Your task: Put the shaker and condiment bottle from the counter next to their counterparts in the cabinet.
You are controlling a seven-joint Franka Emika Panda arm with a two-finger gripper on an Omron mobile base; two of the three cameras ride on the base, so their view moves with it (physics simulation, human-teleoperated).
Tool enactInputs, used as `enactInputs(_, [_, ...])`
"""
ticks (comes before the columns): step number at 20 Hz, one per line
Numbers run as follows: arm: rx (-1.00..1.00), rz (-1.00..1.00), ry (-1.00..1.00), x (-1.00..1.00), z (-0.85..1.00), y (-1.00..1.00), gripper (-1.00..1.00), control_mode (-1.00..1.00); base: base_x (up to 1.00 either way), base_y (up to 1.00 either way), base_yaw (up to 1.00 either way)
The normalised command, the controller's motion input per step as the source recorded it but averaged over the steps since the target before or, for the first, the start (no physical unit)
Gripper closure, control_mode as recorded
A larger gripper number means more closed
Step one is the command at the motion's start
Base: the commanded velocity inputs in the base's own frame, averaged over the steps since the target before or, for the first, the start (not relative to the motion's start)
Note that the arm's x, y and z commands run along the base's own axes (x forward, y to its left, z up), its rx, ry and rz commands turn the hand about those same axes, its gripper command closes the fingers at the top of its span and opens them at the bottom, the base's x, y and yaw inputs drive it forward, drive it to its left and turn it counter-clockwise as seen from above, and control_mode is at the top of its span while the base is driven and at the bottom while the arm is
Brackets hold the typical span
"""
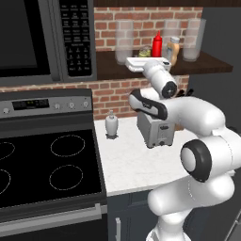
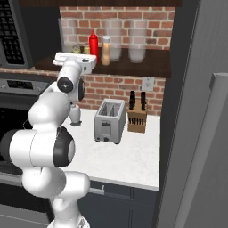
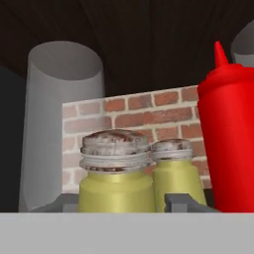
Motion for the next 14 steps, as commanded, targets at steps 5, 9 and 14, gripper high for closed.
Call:
enactInputs(5, [0.0, 0.0, 0.0, -0.09, 0.01, -0.01, -1.0, -1.0, 0.0, 0.0, 0.0])
enactInputs(9, [0.05, 0.0, 0.04, 0.0, 0.16, 0.0, -1.0, -1.0, 0.0, 0.0, 0.0])
enactInputs(14, [0.07, 0.0, 0.1, 0.0, 0.28, 0.0, -1.0, -1.0, 0.0, 0.0, 0.0])
